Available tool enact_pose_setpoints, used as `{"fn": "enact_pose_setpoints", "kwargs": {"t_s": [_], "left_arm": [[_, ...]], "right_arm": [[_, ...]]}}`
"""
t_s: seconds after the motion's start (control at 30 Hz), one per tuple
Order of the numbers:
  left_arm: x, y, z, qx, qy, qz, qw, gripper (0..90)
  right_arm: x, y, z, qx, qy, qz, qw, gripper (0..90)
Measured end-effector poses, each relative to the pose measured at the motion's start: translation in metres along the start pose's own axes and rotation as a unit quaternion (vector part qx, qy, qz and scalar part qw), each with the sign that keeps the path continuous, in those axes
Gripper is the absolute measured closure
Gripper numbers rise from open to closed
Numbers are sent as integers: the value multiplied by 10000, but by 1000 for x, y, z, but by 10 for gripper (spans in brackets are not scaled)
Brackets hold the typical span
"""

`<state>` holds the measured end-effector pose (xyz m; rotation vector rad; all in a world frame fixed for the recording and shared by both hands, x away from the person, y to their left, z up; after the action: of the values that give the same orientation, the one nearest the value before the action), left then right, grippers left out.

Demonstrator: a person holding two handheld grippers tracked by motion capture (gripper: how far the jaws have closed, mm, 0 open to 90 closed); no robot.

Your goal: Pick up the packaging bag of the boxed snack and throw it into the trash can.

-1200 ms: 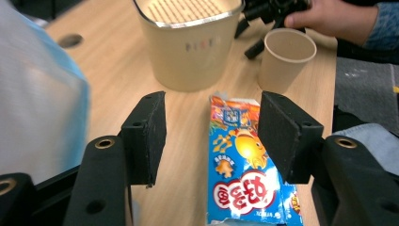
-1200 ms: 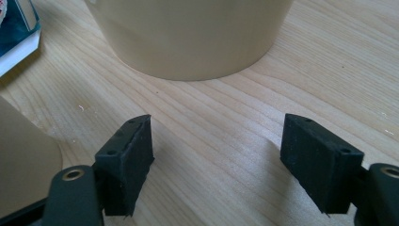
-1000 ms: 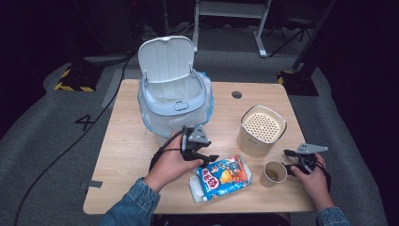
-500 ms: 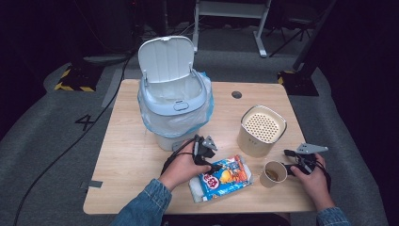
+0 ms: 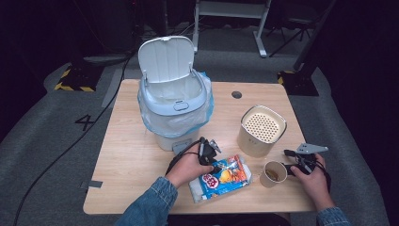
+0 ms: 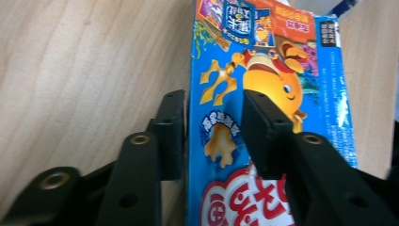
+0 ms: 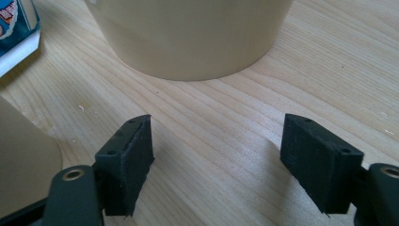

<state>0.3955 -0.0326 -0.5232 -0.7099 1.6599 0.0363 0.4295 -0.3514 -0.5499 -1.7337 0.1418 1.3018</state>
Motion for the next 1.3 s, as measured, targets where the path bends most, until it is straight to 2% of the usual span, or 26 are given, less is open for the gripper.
{"fn": "enact_pose_setpoints", "kwargs": {"t_s": [0.23,0.4,0.53,0.77,0.9,0.93,1.0,1.1,1.2,1.3], "left_arm": [[1,0,2,9,-193,180,9997,820],[-4,0,2,48,-249,148,9996,880],[-17,-2,-1,21,-118,-171,9998,890],[-46,-4,-12,188,-164,-704,9972,892],[-66,-6,-16,248,-232,-1138,9929,892],[-73,-8,-16,238,-269,-1338,9904,892],[-78,-8,-16,249,-322,-1459,9885,892],[-90,-10,-15,274,-366,-1771,9831,892],[-101,-13,-16,271,-379,-2100,9766,893],[-114,-15,-15,279,-434,-2444,9683,893]], "right_arm": [[0,0,0,-2,1,-1,10000,262],[0,0,0,-1,0,-1,10000,262],[0,0,0,-2,1,-1,10000,262],[0,0,0,-2,2,0,10000,262],[0,0,0,-1,3,-2,10000,262],[0,0,0,-1,3,-2,10000,262],[0,0,0,-1,4,-3,10000,262],[0,0,0,-3,5,-5,10000,262],[0,0,0,-2,4,-5,10000,262],[0,0,0,-3,4,-5,10000,262]]}}
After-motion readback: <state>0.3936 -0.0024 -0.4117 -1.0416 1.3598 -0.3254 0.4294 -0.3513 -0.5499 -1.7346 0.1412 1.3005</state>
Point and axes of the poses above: each handheld gripper's, and its own axes: x roughly forward along the jaws, y roughly out of its underside, z roughly to its left, the point moved 7 cm from there along x, roughly forward along the jaws, and after that the axes turned 12 degrees about z, right-handed, at the moved point
